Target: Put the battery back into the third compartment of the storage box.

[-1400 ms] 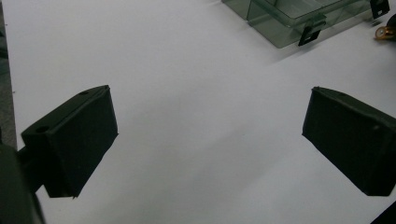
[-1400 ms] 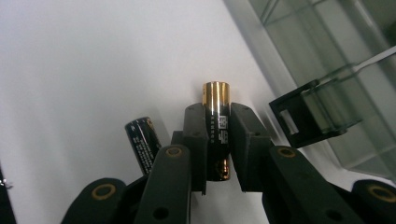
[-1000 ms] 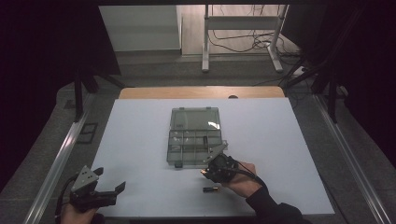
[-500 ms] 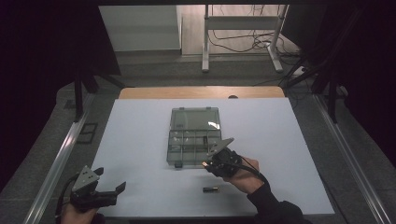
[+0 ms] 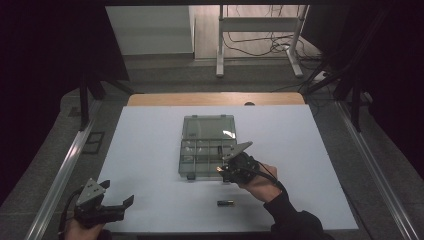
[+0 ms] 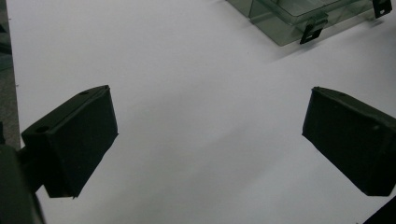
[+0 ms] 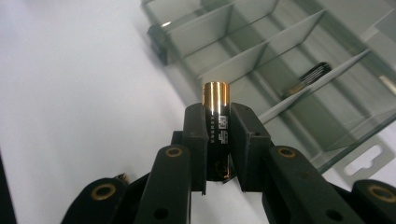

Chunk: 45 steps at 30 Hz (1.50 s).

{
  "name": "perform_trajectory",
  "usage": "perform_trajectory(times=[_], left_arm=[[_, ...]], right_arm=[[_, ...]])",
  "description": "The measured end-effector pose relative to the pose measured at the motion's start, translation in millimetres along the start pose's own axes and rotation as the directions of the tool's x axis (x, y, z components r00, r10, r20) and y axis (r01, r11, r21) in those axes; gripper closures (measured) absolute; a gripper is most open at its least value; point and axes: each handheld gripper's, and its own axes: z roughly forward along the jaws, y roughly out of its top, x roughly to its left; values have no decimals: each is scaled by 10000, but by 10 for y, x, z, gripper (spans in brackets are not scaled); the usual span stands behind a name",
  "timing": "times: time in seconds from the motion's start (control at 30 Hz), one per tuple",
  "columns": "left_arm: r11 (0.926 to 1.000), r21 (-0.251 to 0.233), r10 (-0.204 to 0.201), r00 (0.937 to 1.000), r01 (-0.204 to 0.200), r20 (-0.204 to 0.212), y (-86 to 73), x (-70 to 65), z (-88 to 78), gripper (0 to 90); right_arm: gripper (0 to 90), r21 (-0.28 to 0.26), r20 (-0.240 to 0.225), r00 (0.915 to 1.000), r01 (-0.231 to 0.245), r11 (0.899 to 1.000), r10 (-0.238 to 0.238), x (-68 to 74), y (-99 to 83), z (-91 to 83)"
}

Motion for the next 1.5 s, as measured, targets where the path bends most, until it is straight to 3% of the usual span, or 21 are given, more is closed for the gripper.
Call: perform_trajectory(times=[0.2,0.5,1.03,1.5], left_arm=[[9998,-34,-219,9998,219,31,3,11,2,36],[9999,35,-148,9999,147,75,37,8,42,36],[10000,34,10,9997,-11,239,72,12,84,37],[10000,4,59,9993,-60,360,102,15,117,37]], right_arm=[[765,-229,216,9990,-375,9990,380,-135,99,8],[765,-241,615,9961,-614,9978,628,-319,310,100],[765,-191,988,9826,-1564,9875,1576,-634,406,334],[764,199,1015,9774,-1881,9819,1852,-663,578,556]])
